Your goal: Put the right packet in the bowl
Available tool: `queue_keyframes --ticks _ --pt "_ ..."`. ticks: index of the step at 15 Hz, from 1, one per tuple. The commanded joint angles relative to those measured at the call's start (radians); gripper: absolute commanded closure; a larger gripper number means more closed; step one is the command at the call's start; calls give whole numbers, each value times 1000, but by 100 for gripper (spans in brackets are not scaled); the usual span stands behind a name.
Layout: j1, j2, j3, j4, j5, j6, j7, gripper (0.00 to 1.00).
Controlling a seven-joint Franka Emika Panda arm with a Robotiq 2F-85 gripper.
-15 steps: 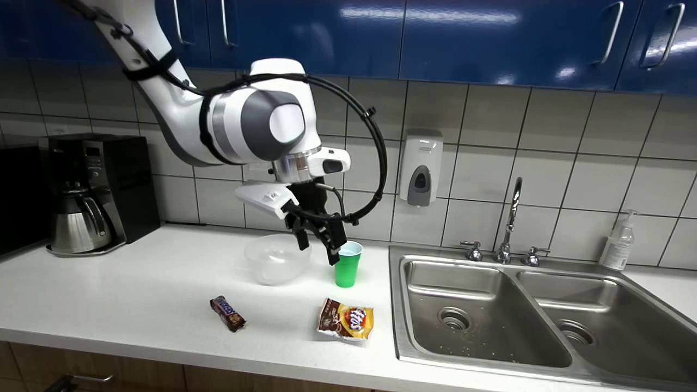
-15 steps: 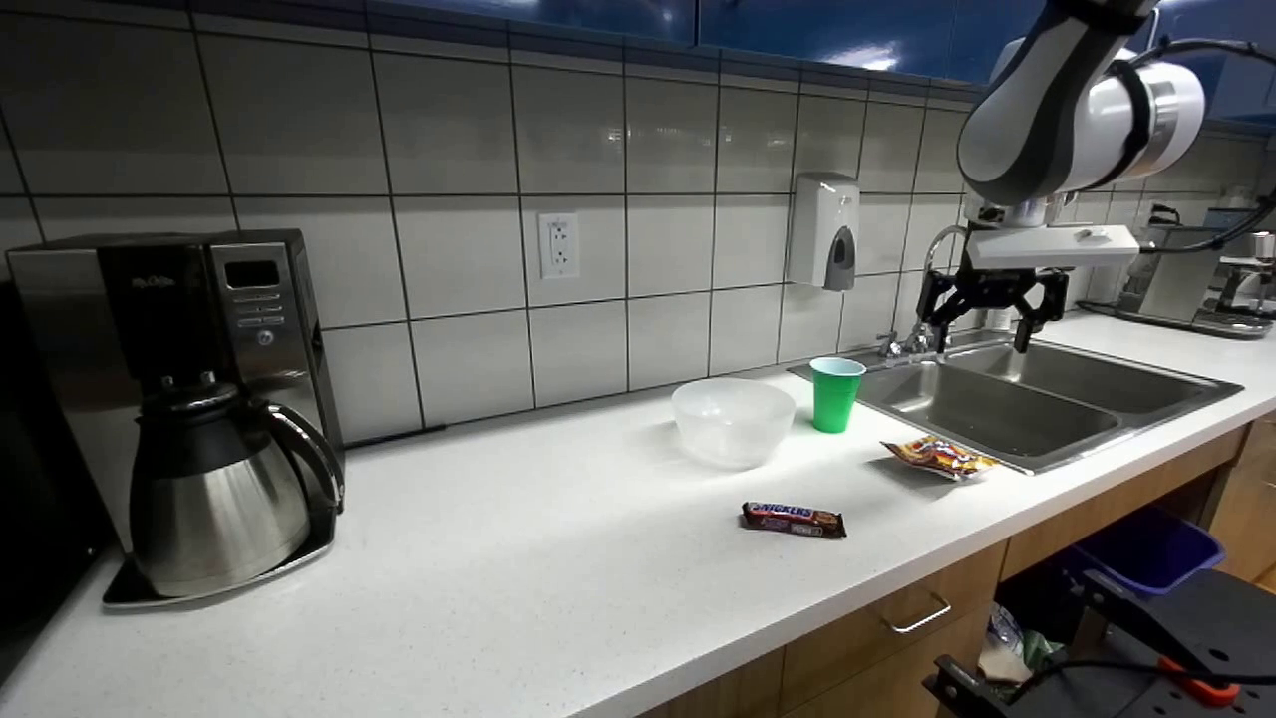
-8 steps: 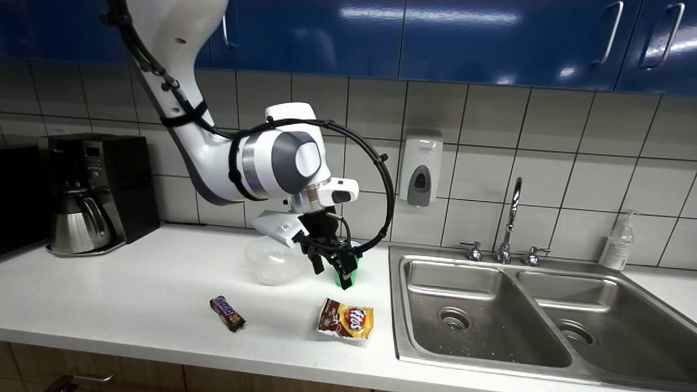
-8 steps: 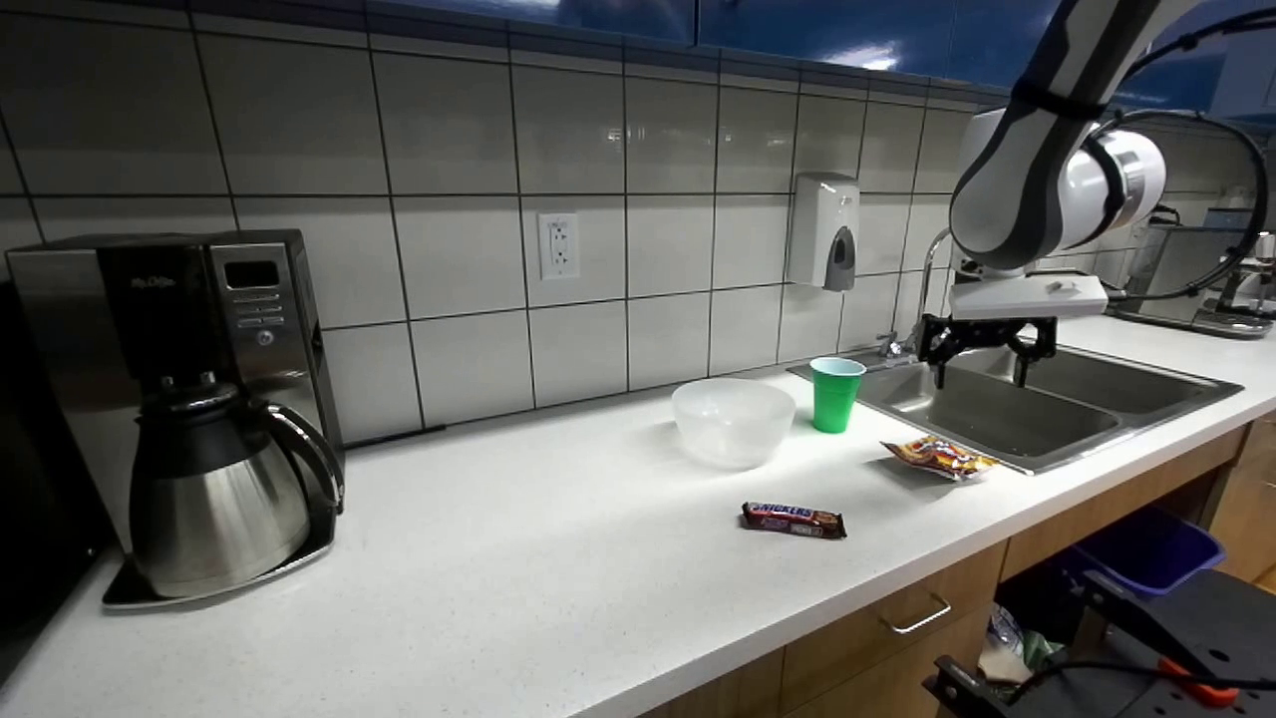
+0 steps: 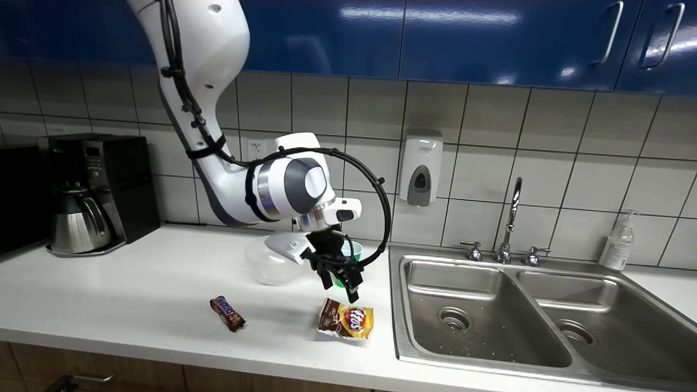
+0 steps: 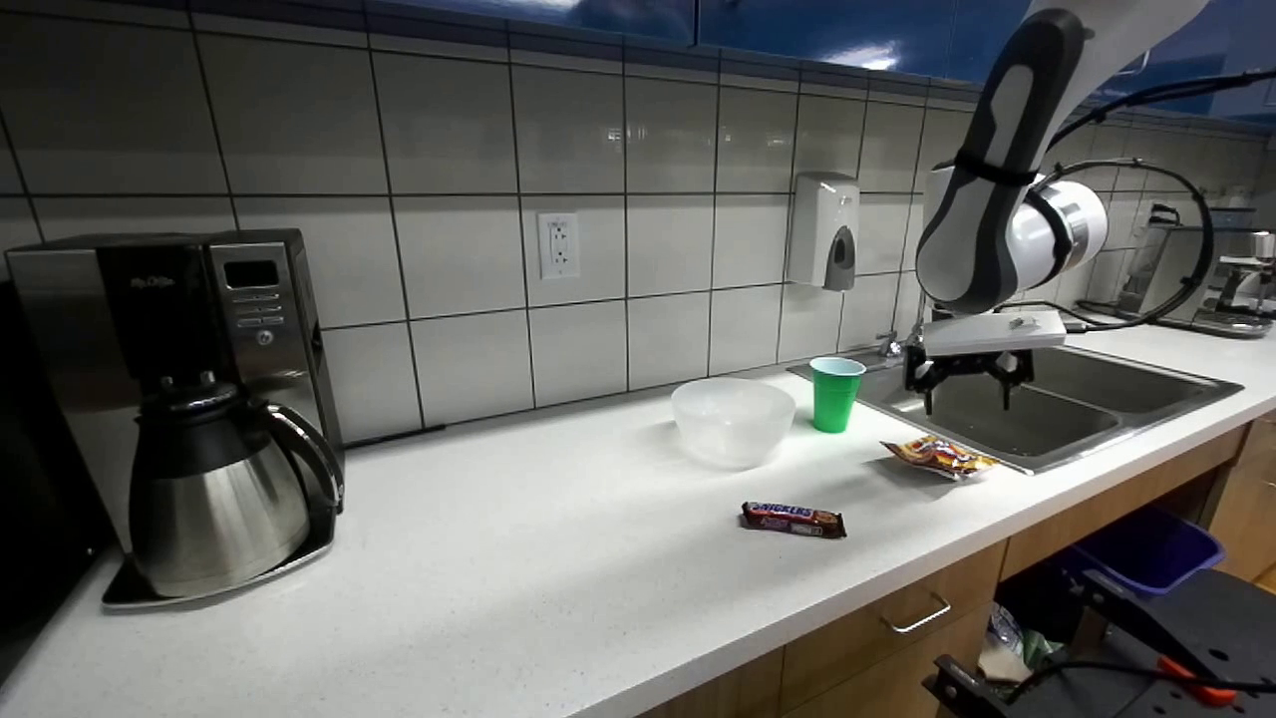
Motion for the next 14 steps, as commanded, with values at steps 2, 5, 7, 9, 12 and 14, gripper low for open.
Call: queue_keyframes --ticks 2,5,7,9,12,14 --pt "64 114 -39 67 88 18 7 0" --pt "84 164 -48 90 143 18 -3 0" --pt "94 194 -55 106 171 17 -7 0" --pt "96 217 -57 122 198 12 -13 0" --pt "101 250 -64 146 229 8 -17 0" --pt "101 268 -62 159 247 7 -19 0"
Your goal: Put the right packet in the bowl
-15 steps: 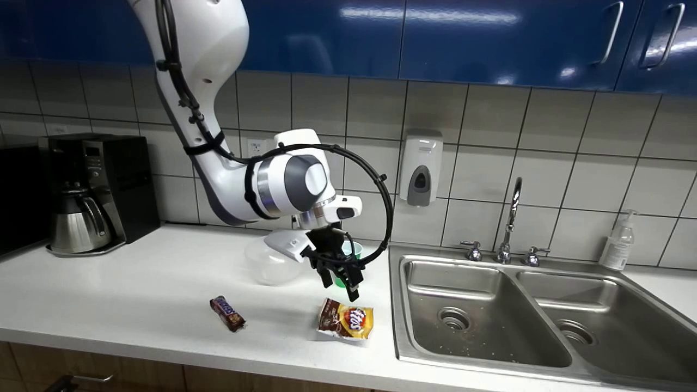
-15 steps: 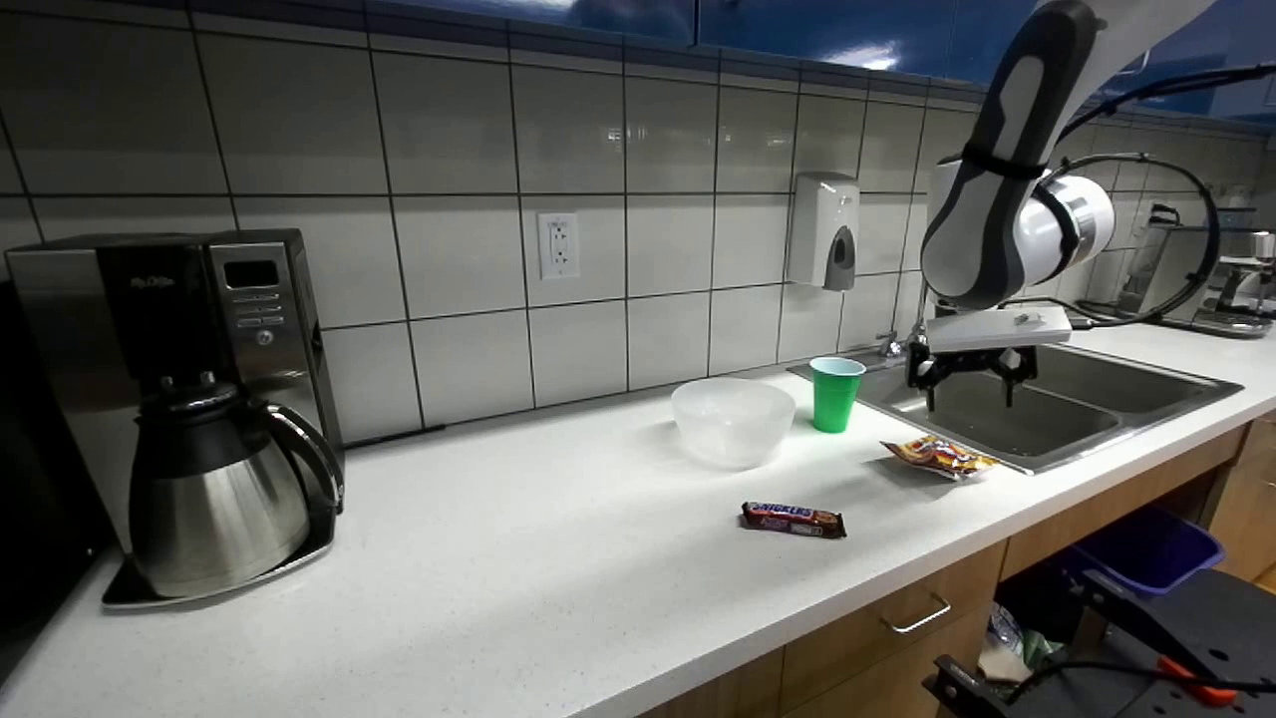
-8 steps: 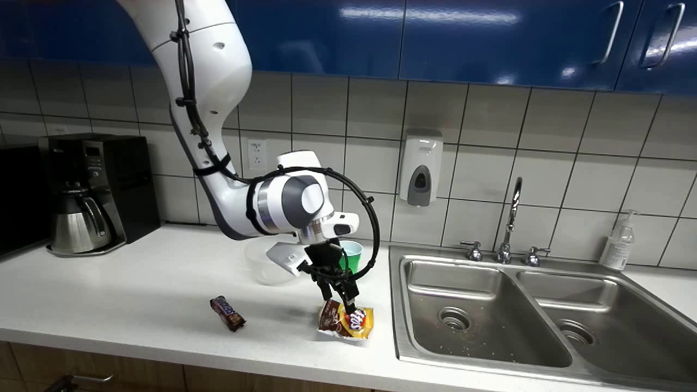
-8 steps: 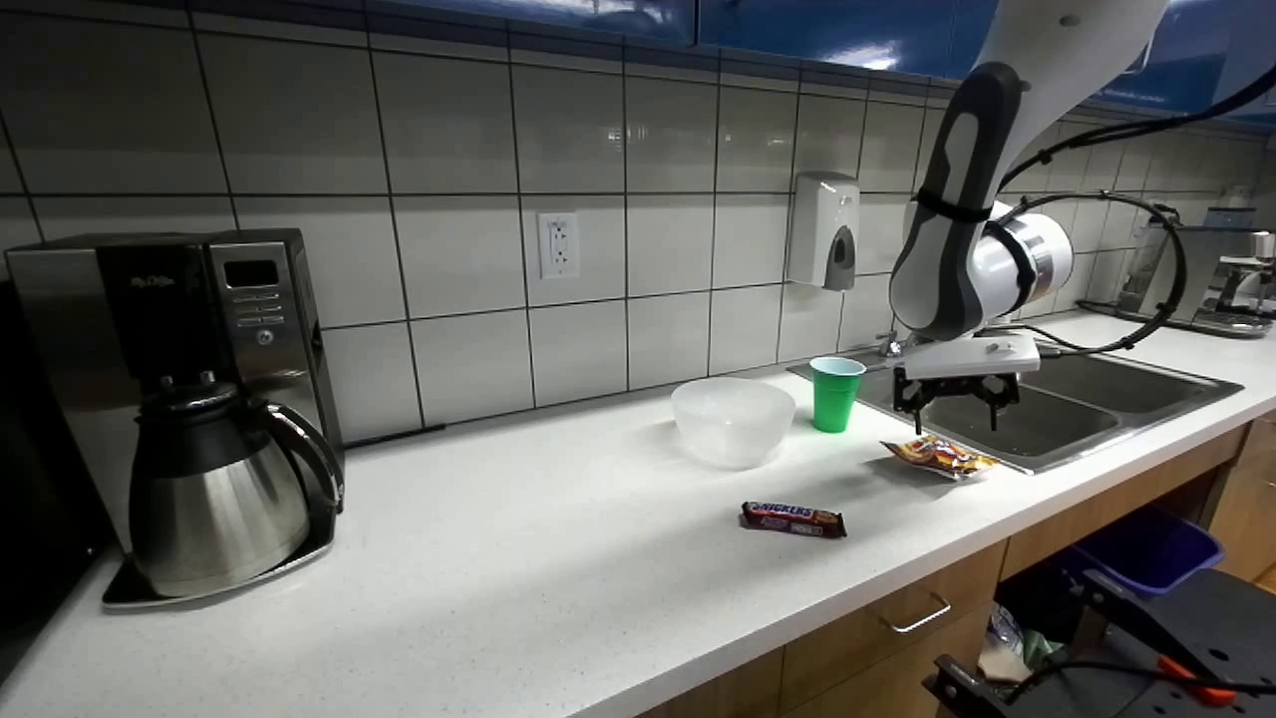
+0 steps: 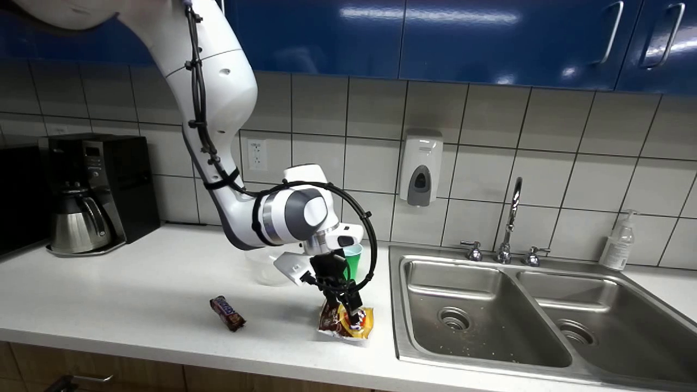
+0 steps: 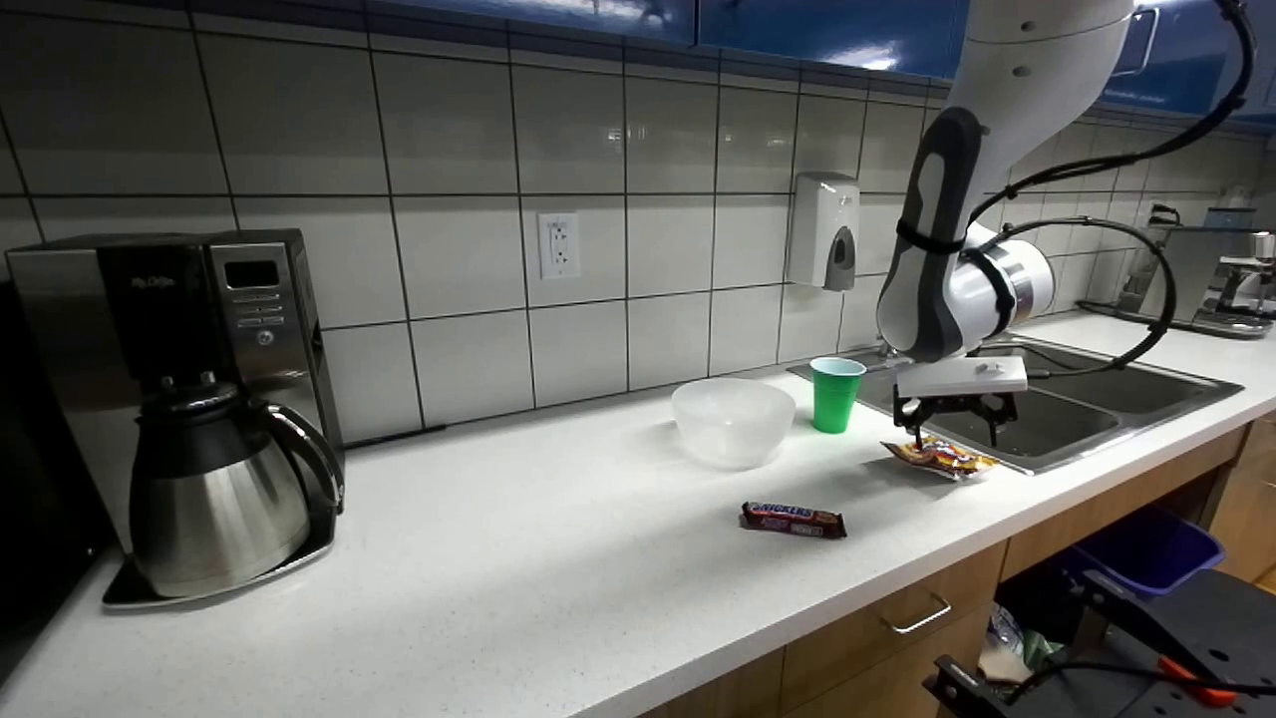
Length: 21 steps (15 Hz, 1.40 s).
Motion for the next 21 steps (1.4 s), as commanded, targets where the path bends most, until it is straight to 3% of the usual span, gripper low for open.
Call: queue_keyframes --ticks 1,10,11,12,21 --pt "18 44 -18 38 45 -2 -19 0" --pt "27 65 -19 71 75 -6 -24 0" --pt "27 65 -18 72 75 -5 -25 10" --pt "25 65 -15 71 76 -4 -27 26" --pt "31 65 -22 66 74 -3 -28 95"
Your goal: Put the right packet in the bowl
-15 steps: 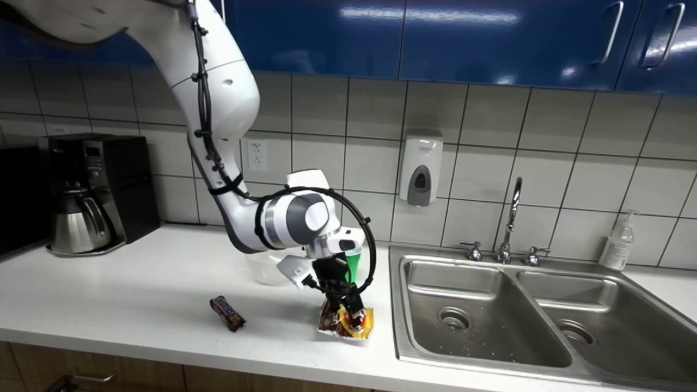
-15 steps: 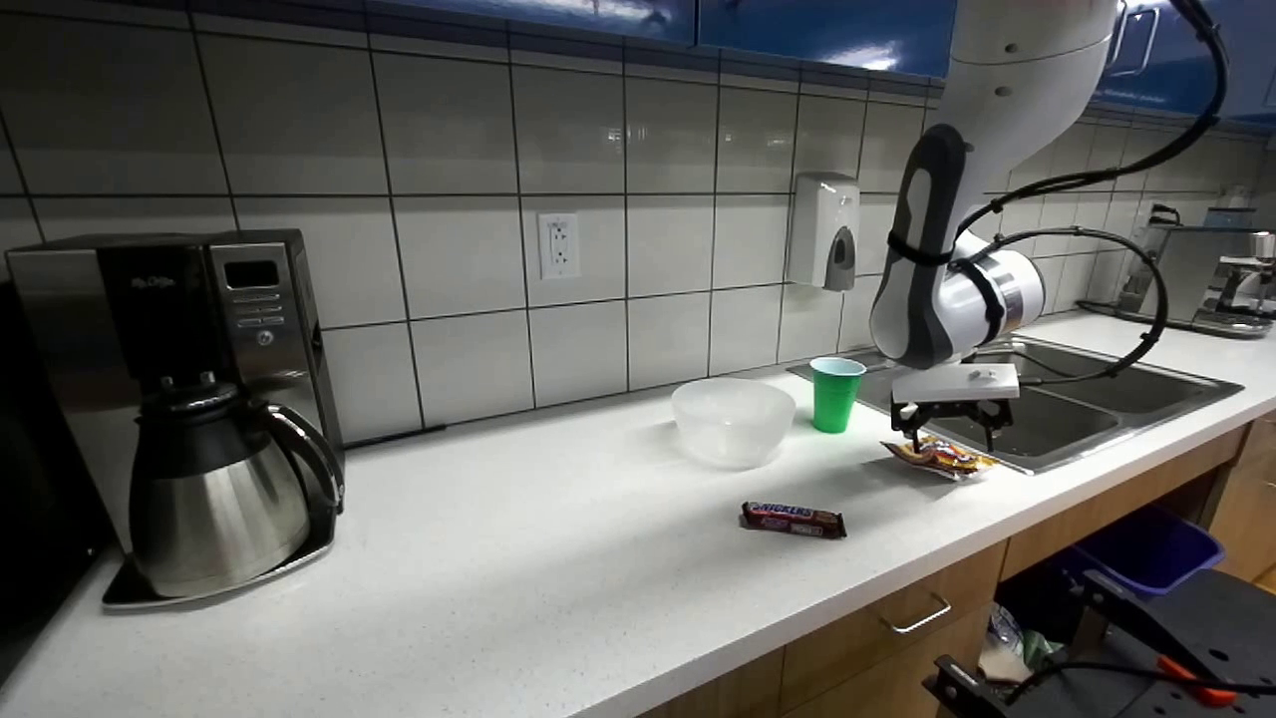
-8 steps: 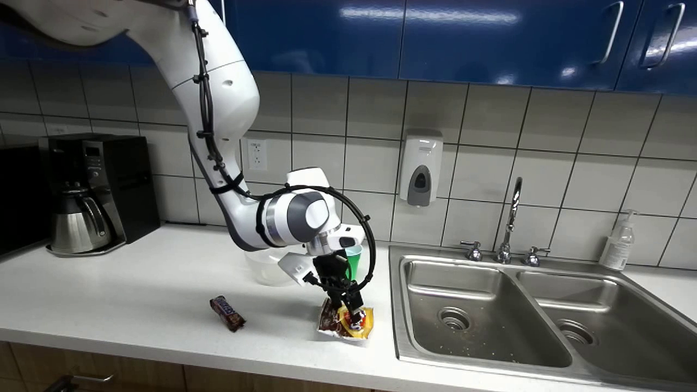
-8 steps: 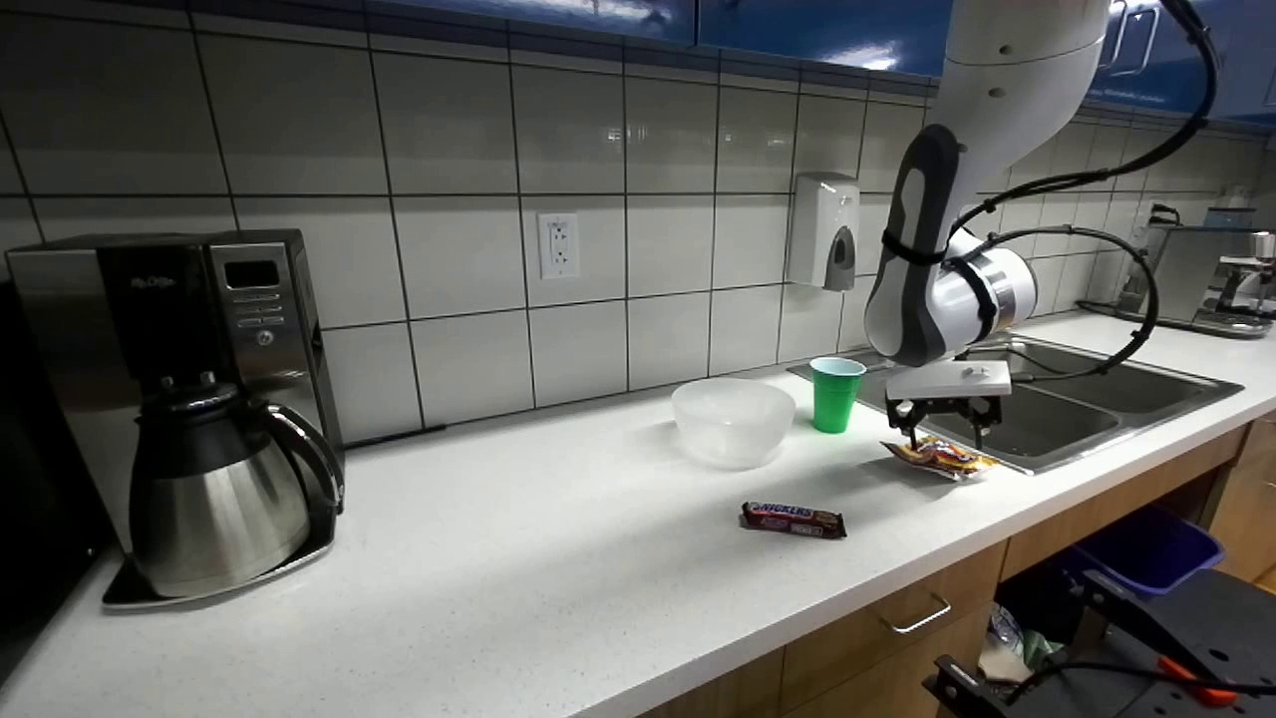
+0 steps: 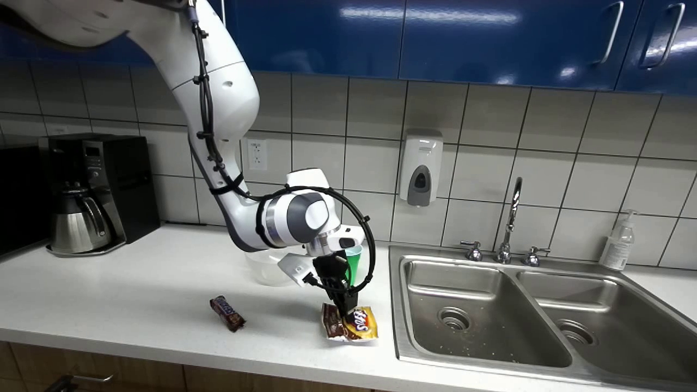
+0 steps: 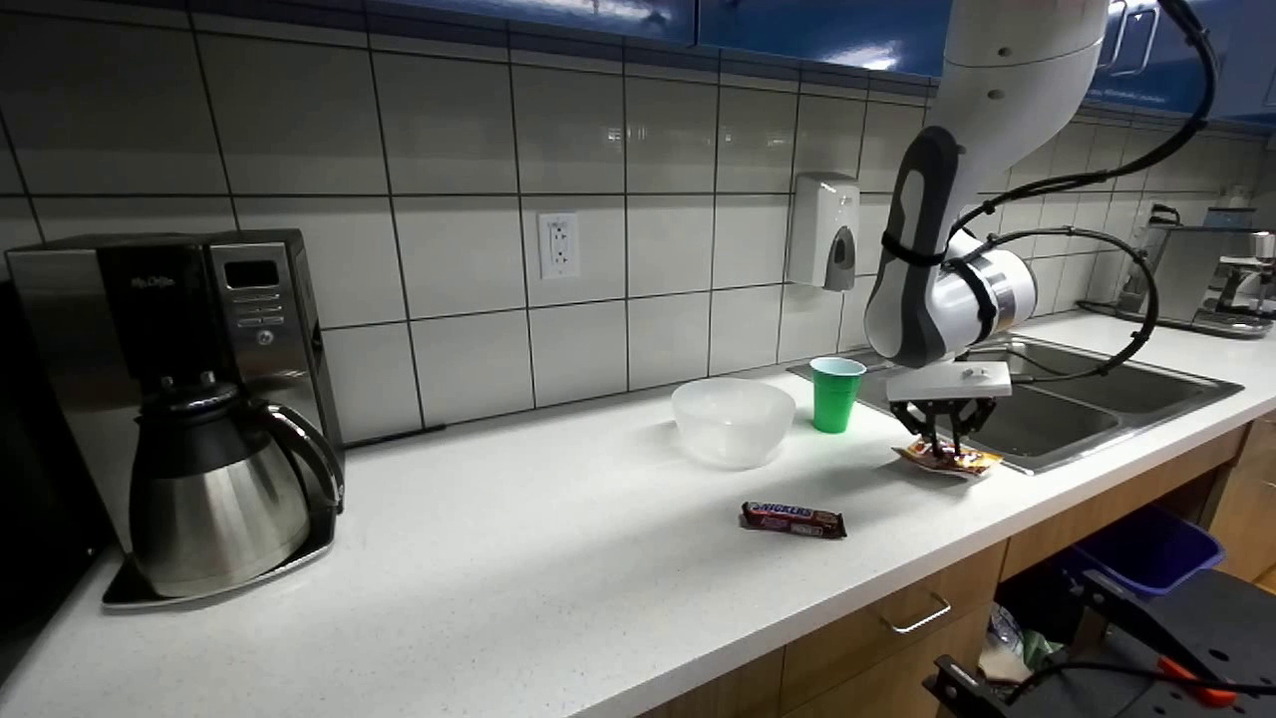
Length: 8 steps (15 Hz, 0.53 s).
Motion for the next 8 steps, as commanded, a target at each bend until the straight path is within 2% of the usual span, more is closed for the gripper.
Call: queue_keyframes --ticks 1,8 --pt "19 8 -20 9 25 -4 -27 100" --pt "17 -5 -27 2 28 -8 -30 100"
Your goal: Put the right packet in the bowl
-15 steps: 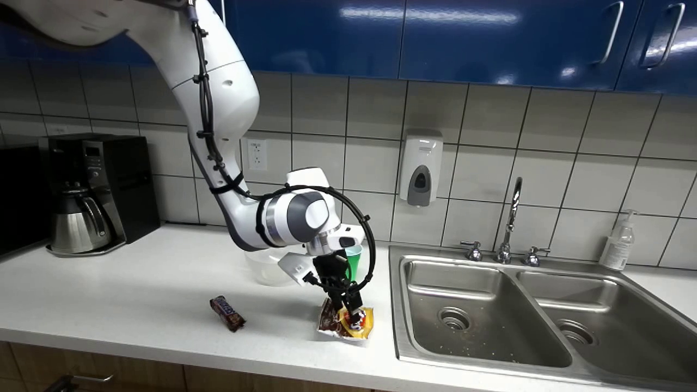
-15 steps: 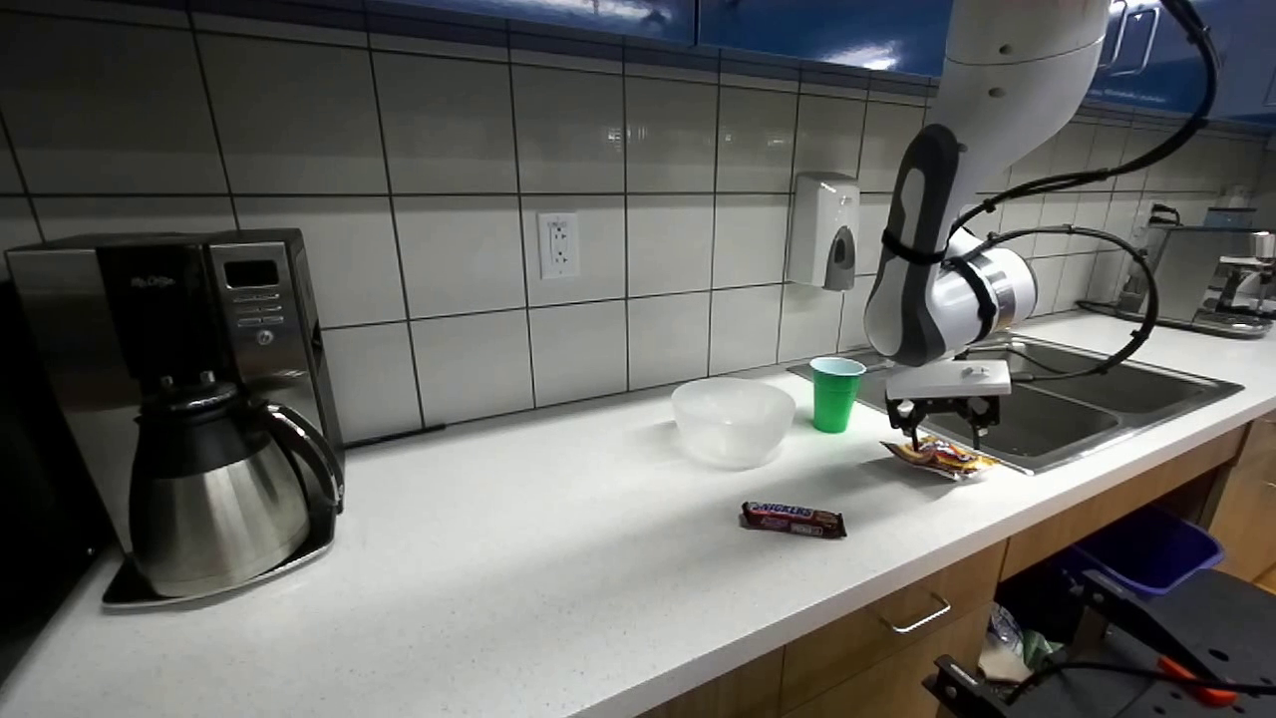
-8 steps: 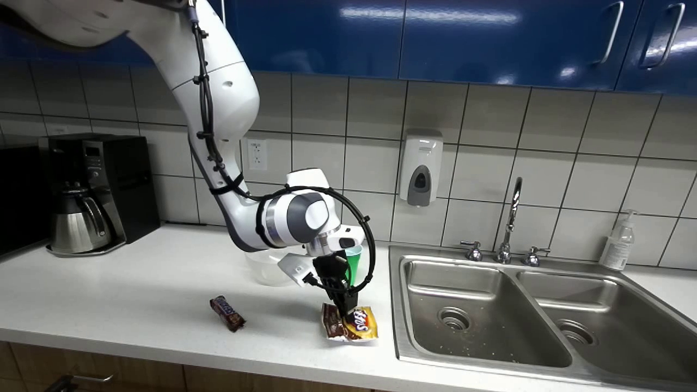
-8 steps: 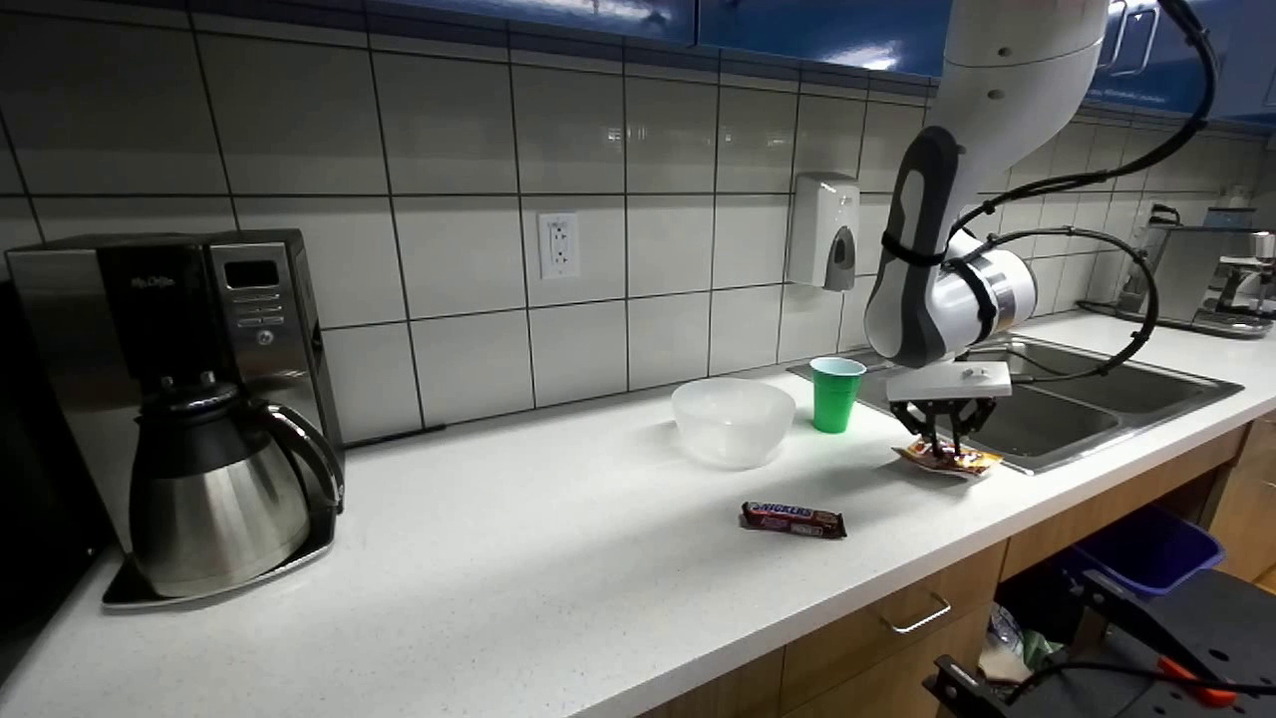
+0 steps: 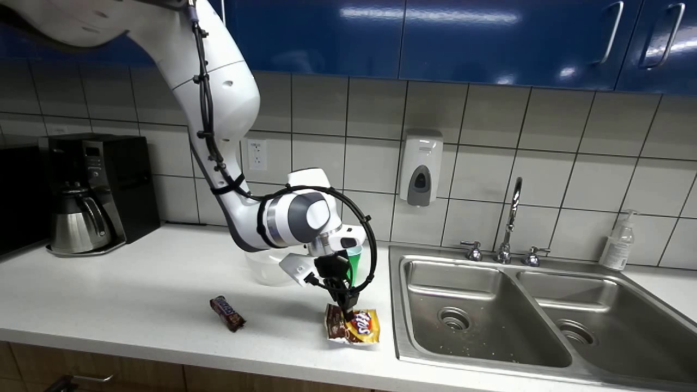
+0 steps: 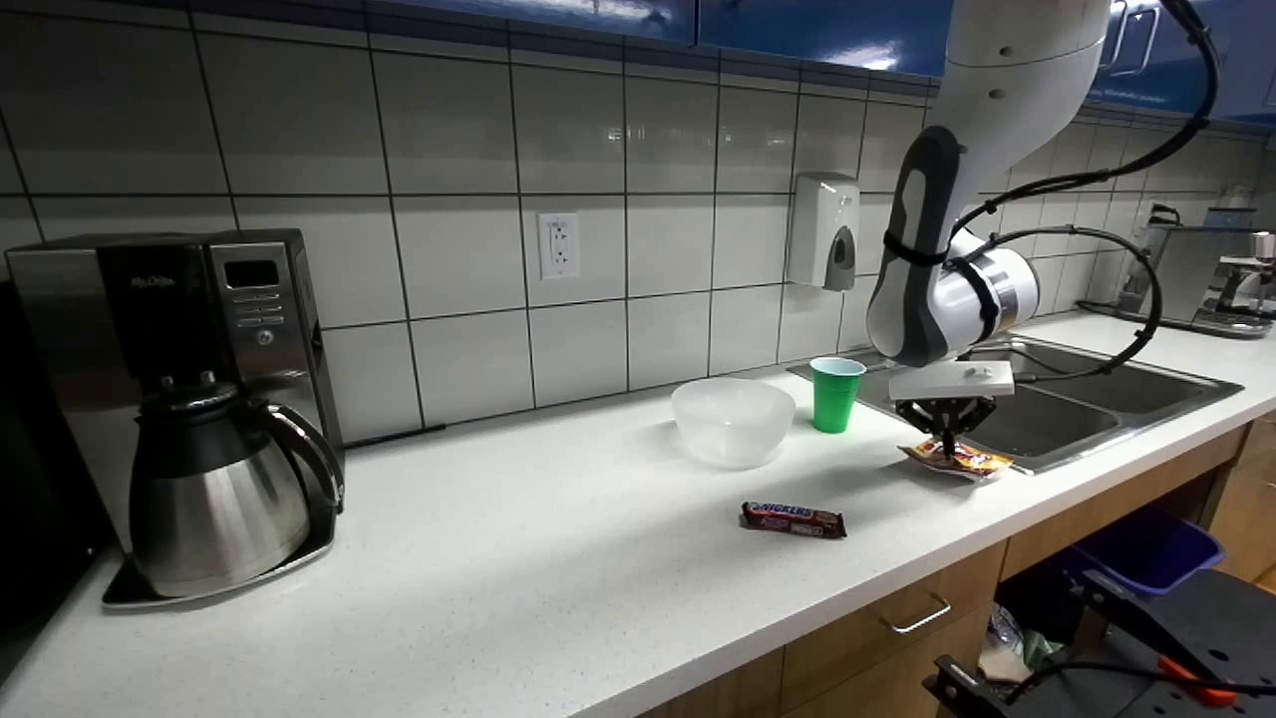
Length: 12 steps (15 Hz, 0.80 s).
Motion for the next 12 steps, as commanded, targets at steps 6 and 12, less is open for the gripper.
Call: queue_keyframes --ticks 6,12 --pt "32 -86 -44 -31 15 -6 -46 100" --pt "76 -204 -104 -62 -10 -7 -51 100"
